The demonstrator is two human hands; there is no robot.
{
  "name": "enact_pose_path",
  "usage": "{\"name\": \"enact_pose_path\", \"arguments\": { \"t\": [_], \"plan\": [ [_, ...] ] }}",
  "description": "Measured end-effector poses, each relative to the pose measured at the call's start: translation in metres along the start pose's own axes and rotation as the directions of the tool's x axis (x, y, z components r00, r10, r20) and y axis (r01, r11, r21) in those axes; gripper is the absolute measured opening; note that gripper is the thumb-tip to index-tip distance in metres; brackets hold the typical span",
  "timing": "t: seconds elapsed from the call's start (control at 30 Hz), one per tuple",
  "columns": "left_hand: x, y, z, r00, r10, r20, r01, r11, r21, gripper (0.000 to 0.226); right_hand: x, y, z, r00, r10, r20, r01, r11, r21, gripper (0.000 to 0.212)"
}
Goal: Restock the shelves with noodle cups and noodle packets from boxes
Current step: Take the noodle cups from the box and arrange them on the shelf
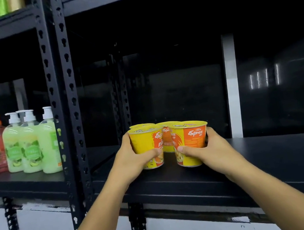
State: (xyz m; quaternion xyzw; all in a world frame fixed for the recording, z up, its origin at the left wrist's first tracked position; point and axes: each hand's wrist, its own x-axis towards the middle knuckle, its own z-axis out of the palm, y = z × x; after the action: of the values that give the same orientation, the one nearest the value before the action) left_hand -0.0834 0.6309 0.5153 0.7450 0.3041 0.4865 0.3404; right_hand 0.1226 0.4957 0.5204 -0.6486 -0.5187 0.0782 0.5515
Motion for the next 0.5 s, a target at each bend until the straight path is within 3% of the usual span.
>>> {"name": "enact_pose_path", "arguments": {
  "t": [0.17,0.5],
  "plan": [
    [0.040,0.018,-0.019,0.996,0.093,-0.013,-0.093,0.996,-0.003,0.099,0.038,-0.035,0.002,0.994,-0.072,-0.078,0.074,0.997,0.019,0.077],
    [0.147,0.011,-0.022,0.993,0.112,-0.028,-0.113,0.994,-0.009,0.094,0.128,-0.041,0.039,0.978,-0.006,-0.210,0.032,0.992,0.119,0.074]
  ]
}}
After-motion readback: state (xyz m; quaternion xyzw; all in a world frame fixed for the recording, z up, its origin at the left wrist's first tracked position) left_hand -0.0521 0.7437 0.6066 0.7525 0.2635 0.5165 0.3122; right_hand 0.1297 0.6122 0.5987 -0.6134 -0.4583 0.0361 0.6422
